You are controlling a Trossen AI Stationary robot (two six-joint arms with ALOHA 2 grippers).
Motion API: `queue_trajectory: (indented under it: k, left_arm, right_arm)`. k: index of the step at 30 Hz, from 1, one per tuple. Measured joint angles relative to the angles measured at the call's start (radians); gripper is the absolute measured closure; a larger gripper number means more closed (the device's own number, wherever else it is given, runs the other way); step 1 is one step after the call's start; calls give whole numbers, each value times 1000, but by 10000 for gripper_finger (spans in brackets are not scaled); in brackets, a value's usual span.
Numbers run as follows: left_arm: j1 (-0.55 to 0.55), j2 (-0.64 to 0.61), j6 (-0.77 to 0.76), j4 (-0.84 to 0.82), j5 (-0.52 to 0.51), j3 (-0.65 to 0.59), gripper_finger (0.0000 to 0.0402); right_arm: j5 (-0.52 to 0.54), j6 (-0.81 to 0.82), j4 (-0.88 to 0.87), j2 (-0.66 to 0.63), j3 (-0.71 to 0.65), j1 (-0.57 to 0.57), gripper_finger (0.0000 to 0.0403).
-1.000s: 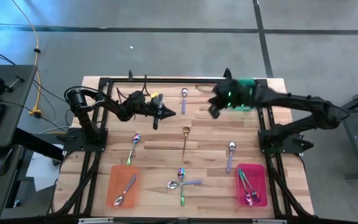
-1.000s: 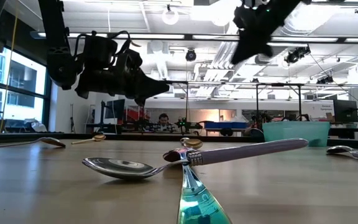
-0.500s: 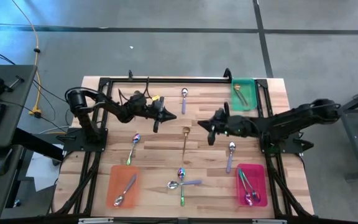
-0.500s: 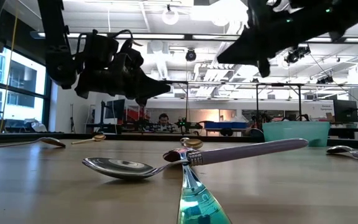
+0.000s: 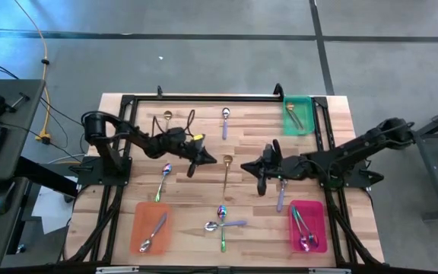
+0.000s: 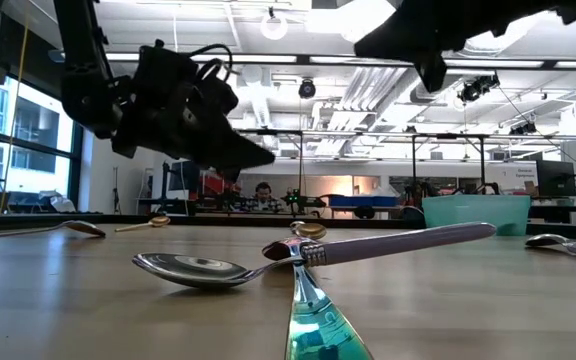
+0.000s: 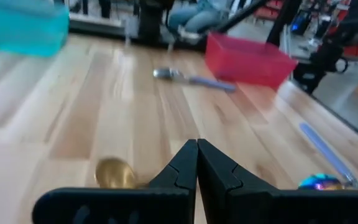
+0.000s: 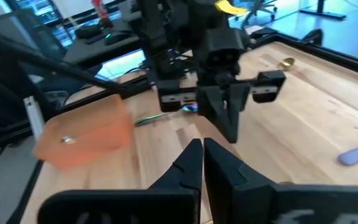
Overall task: Sort silverware by color (type)
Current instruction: Put the purple spoon into the orange bin
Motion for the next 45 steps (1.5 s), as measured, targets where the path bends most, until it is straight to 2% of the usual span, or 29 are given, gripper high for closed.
queue_trajectory:
  k: [2, 7, 13, 18, 21, 25, 29, 32, 37, 41, 45]
  left_arm:
    - [-26, 0, 13, -38, -60, 0, 401]
    - [-121, 0, 76, -96, -285, 0, 401]
    - [-210, 0, 28, -115, -408, 0, 401]
    - [-232, -2, -58, -122, -455, 10, 401]
    - [-232, -36, -104, -149, -455, 26, 401]
    - [-244, -127, -66, -202, -458, 38, 401]
    - [-273, -220, -66, -207, -546, 46, 401]
    - [-305, -308, -146, -328, -611, 51, 401]
    - [-385, -424, -194, -630, -764, 112, 401]
    - [-408, -457, -301, -774, -840, 128, 401]
    - [-441, -464, -388, -845, -854, 126, 401]
  right_arm:
    - [0, 1, -3, 0, 1, 20, 403]
    - [-14, 17, -38, 7, 1, 68, 403]
    - [-80, 10, -120, 7, 1, 75, 402]
    - [-88, -77, -121, 6, 1, 29, 385]
    - [-188, -105, -129, 2, 1, -25, 365]
    - [-357, -73, -139, -29, 11, -97, 339]
    - [-395, -42, -121, -31, 44, -120, 333]
    - [-383, -26, -120, -32, 86, -119, 342]
    - [-359, -22, -146, -32, 166, -91, 381]
    - [-360, -9, -290, -32, 245, -55, 400]
    - [-320, -17, -463, -14, 328, -15, 397]
